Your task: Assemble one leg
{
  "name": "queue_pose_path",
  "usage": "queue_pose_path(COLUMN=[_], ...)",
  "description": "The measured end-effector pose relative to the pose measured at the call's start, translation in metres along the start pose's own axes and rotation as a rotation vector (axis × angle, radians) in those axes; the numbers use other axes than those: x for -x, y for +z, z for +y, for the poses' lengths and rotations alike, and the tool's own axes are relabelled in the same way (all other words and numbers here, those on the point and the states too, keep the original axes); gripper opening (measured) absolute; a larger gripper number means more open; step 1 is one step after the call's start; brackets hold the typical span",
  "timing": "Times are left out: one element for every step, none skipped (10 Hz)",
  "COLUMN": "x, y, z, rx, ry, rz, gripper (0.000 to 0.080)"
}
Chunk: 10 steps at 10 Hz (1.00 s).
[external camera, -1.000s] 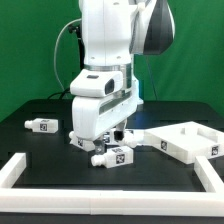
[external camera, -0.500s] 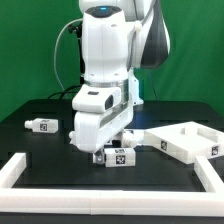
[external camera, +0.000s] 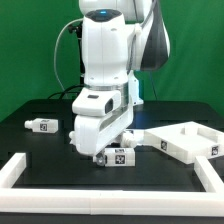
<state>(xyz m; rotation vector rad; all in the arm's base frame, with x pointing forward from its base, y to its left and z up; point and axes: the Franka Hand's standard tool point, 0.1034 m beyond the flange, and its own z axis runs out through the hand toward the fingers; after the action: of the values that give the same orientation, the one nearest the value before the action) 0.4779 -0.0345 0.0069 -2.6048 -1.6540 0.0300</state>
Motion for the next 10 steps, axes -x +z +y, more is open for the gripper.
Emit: queue_pose_path(x=[0.0, 0.0, 0.006, 0.028, 0.051, 0.069, 0.084, 0.103, 0.119, 0.131], y=[0.0, 0.0, 0.0, -0.001, -0.002, -0.002, -0.002, -0.002, -0.002, -0.002], z=[0.0, 0.0, 0.001, 0.006, 0.013, 0.018, 0.018, 0.018, 0.011, 0.003], rx=[0.0, 0.0, 0.002, 0.007, 0.013, 0.039, 0.061, 0.072, 0.079, 0.085], ry=[0.0, 0.0, 0.003, 0.036, 0.079, 0.11, 0.133, 0.168, 0.201, 0.211], rz=[0.0, 0.0, 0.0, -0.006, -0.01, -0.013, -0.016, -0.025, -0.035, -0.041], gripper=[0.0369, 0.0282, 0.0282, 0.0282, 0.0282, 0.0282, 0.0282, 0.0282, 0.0284, 0.0284])
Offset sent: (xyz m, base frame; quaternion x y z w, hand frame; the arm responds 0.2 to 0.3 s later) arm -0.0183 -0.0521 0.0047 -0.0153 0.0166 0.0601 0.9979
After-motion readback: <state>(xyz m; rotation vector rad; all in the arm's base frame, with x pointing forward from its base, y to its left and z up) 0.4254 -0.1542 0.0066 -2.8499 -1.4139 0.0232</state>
